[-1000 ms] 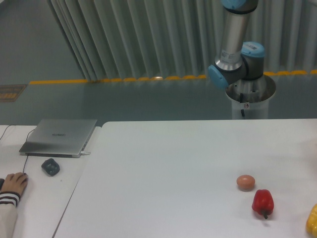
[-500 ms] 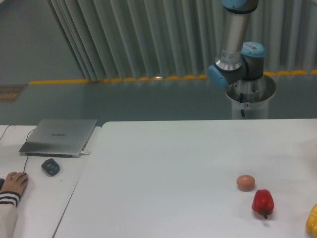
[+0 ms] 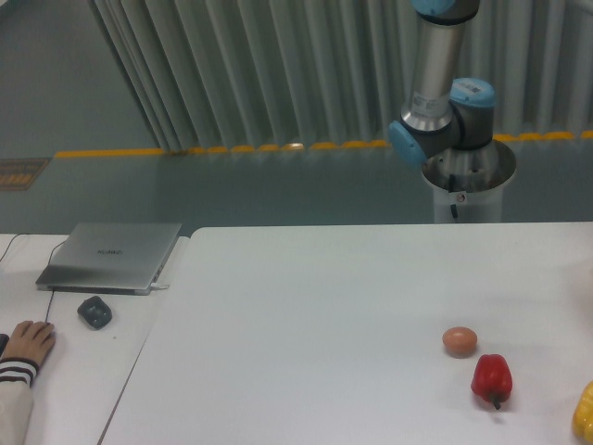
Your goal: Place the green peppers in a basket
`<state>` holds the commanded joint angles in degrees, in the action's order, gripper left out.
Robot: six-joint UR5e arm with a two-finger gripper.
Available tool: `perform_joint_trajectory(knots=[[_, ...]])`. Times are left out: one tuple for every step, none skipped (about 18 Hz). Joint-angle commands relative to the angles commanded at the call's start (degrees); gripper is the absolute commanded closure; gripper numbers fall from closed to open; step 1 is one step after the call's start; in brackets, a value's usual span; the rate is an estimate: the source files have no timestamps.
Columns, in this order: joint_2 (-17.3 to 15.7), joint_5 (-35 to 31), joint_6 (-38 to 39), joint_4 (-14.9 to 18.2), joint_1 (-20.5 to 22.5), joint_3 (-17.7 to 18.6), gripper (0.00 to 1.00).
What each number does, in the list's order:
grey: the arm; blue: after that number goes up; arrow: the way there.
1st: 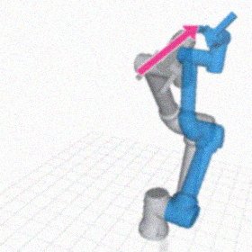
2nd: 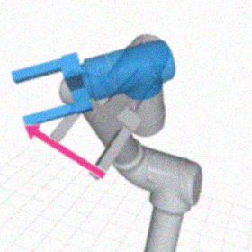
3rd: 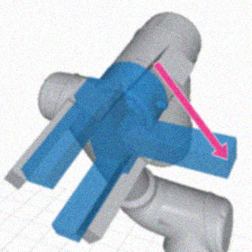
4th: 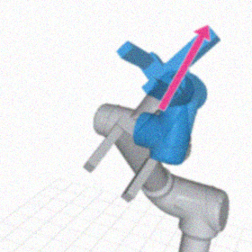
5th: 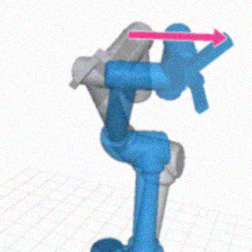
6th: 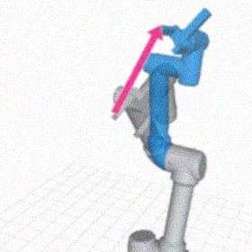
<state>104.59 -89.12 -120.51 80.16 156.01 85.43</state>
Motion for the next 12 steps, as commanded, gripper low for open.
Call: perform_joint_trajectory(knots=[[0.0, 0.0, 1.58, -0.35, -1.05, 0.09, 0.0], [0.0, 0.0, 3.68, -0.7, -1.93, 0.0, 0.0], [0.09, 0.0, 6.23, -1.06, -2.72, 0.0, 0.0], [0.26, 0.0, 9.12, -1.58, -4.12, -0.09, 0.0], [0.52, -0.17, 12.11, -2.28, -5.79, 0.0, 0.0], [0.79, -0.26, 14.84, -3.16, -7.2, 0.0, 0.0], [1.05, -0.26, 17.04, -3.43, -8.17, 0.0, 0.0], [1.32, -0.26, 18.46, -3.52, -8.7, 0.0, 0.0], [1.41, -0.26, 18.82, -3.52, -9.14, 0.0, 0.0], [1.41, -0.26, 18.82, -3.52, -9.24, 0.0, 0.0], [1.41, -0.26, 18.82, -3.52, -9.32, 0.09, 0.0], [1.32, -0.26, 18.91, -3.52, -9.41, 0.09, 0.0]])
